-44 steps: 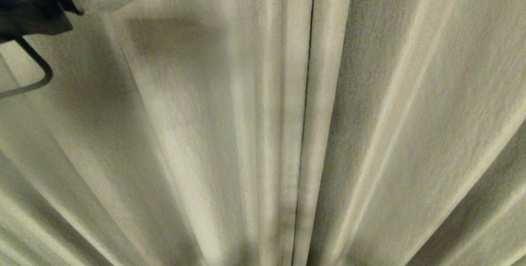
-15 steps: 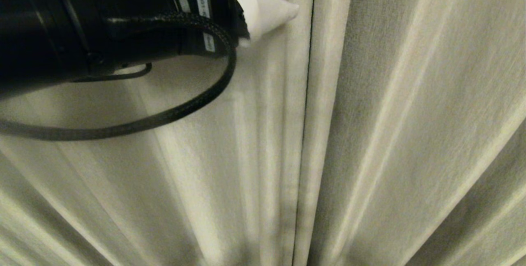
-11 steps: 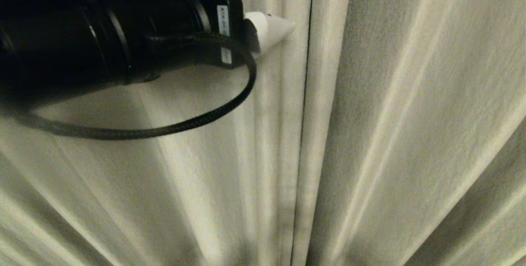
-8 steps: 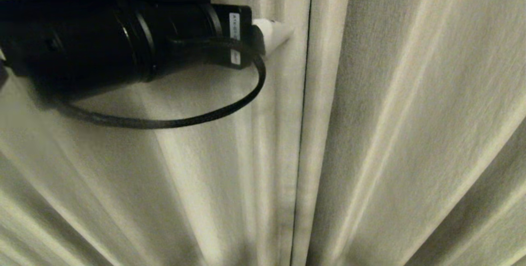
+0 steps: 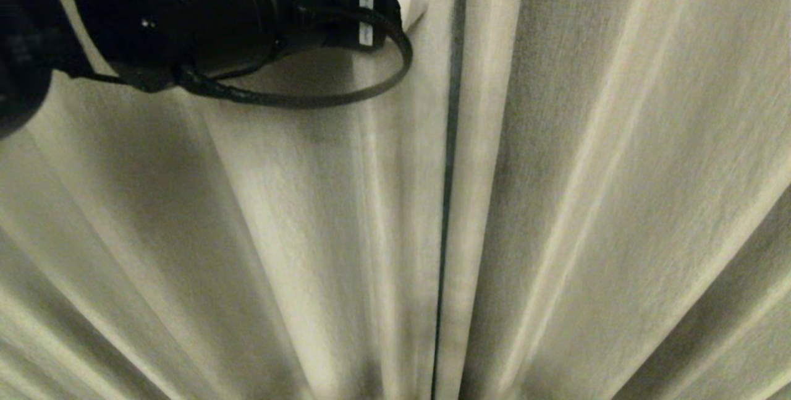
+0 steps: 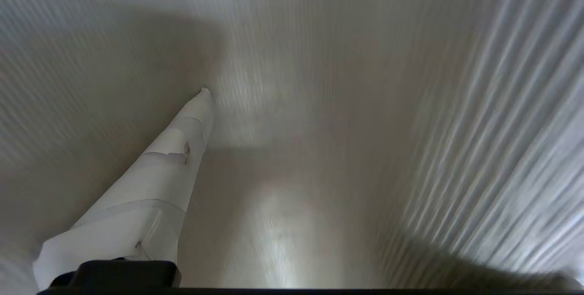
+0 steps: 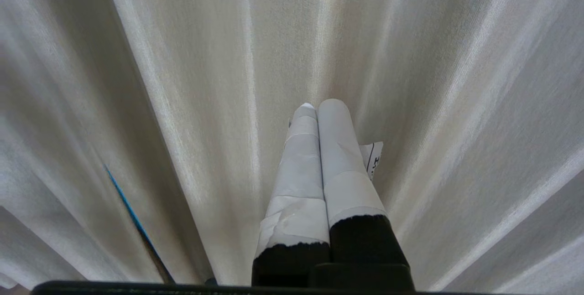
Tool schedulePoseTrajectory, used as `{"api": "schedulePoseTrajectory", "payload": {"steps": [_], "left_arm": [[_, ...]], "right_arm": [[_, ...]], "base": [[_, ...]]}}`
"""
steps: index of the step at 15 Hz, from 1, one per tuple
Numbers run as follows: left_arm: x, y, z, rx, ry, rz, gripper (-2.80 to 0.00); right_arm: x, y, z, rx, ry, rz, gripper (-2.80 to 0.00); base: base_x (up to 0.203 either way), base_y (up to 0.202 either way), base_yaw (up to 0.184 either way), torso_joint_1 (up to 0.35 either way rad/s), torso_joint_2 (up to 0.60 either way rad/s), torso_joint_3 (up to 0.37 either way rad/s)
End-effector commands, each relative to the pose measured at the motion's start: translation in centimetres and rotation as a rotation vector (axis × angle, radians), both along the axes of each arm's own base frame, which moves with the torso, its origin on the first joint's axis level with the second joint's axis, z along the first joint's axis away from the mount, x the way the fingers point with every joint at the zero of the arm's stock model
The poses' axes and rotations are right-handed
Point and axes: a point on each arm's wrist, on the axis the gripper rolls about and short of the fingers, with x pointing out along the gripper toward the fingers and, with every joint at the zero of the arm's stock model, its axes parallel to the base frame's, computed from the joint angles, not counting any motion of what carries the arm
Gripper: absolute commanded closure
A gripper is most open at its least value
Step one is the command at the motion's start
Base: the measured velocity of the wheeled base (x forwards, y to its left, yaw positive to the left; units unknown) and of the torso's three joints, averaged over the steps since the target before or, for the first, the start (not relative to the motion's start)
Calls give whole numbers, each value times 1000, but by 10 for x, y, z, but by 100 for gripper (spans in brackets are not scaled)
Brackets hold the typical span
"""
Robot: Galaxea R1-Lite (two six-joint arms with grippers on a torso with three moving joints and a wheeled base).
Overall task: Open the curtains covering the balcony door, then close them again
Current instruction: Pull the outer curtains open on both sides
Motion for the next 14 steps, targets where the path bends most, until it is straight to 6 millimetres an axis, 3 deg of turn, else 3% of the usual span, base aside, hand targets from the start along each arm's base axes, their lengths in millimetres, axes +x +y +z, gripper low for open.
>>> {"api": "schedulePoseTrajectory", "payload": {"steps": [1, 8, 9, 14], "left_arm": [[14, -9, 1, -6, -9, 12, -280], [24, -16, 3, 11, -30, 56, -280], [24, -16, 3, 10, -31, 56, 0], [26, -14, 4, 9, -32, 66, 0]], "right_arm": [[0, 0, 0, 0, 2, 1, 0], [0, 0, 0, 0, 2, 1, 0], [0, 0, 0, 0, 2, 1, 0], [0, 0, 0, 0, 2, 1, 0]], "base": [[0, 0, 0, 0, 0, 0], [0, 0, 0, 0, 0, 0], [0, 0, 0, 0, 0, 0], [0, 0, 0, 0, 0, 0]]}}
